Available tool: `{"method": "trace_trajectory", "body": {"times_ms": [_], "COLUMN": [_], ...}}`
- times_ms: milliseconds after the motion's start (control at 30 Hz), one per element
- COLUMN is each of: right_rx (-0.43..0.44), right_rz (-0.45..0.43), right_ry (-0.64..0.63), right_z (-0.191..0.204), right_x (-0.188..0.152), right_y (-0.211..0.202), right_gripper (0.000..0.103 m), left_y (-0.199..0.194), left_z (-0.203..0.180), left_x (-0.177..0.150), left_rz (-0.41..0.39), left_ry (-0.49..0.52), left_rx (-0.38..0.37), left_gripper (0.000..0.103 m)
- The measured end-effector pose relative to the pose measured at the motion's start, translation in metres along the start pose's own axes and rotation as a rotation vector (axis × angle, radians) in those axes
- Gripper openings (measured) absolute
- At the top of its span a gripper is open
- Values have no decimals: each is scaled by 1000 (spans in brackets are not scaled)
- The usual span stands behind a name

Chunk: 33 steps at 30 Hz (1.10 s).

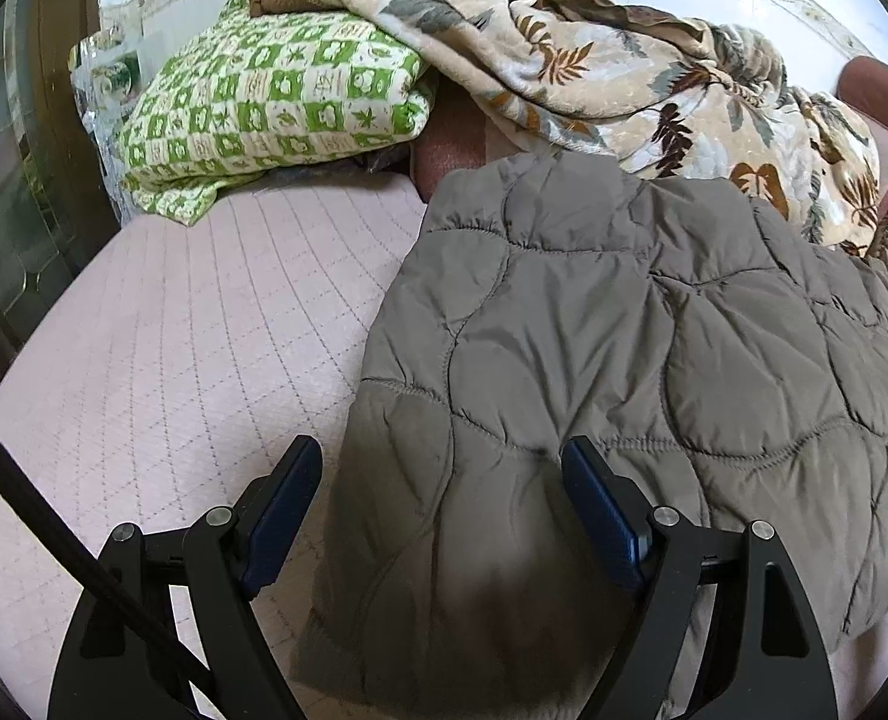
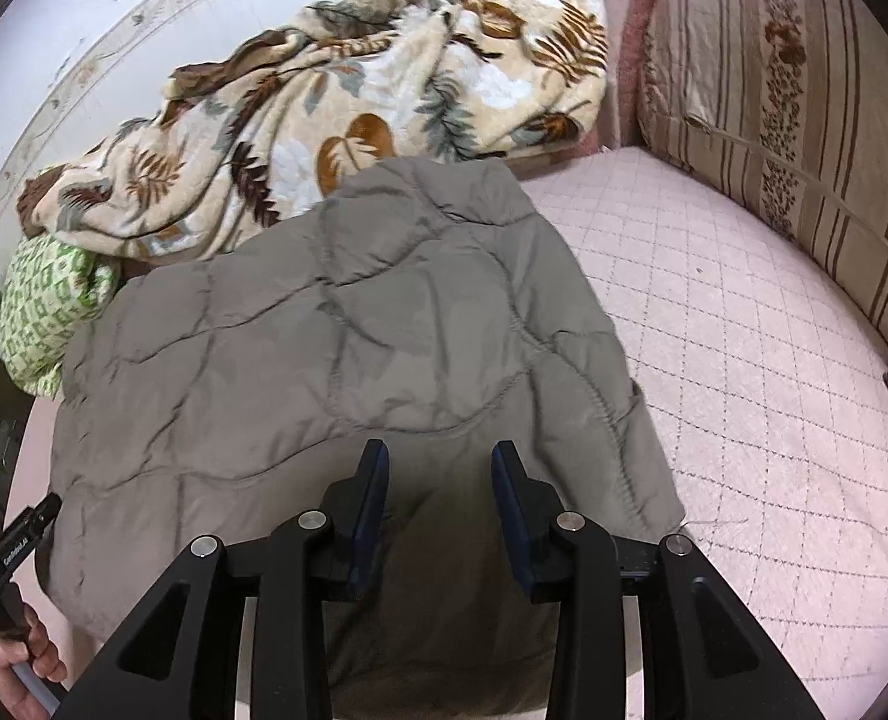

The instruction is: Fold large clothes

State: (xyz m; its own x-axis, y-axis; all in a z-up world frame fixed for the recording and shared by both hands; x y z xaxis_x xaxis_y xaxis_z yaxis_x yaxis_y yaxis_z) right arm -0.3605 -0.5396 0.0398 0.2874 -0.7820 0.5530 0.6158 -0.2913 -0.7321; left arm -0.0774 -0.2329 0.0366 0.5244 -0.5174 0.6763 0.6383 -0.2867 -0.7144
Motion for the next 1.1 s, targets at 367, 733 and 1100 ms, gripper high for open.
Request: {"method": "trace_trajectory", "body": {"times_ms": [367, 733, 1100], "right_rx": [32, 31, 16], "right_rz": [21, 55, 63], "right_ry": [-155, -172, -201], "right_z": [52, 55, 55], "right_x": [-34, -41, -45], "right_y": [4, 19, 25], "right_gripper": [45, 48, 50], "left_y": [-11, -3, 1], "left_z": [-17, -24, -28], "left_x": [-5, -6, -7], "left_rz": [-19, -5, 1], "left_ry": [75, 99, 116], "left_rx": [2, 7, 22], "left_gripper": [82, 82, 83]}}
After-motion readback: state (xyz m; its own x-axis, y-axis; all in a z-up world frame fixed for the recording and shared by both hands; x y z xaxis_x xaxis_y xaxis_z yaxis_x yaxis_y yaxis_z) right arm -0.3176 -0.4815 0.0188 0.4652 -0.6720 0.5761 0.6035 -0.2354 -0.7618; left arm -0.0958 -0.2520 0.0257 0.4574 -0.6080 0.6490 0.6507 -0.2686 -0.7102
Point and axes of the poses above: each gripper's, at about its wrist camera, not at the fingertips, and y roughly the way its jaws point, z to its left, x to its top, the point moved 5 cm from there along y, roughly the way its jaws point, and after that the axes turned 12 degrees about y, right-handed, at the moved point
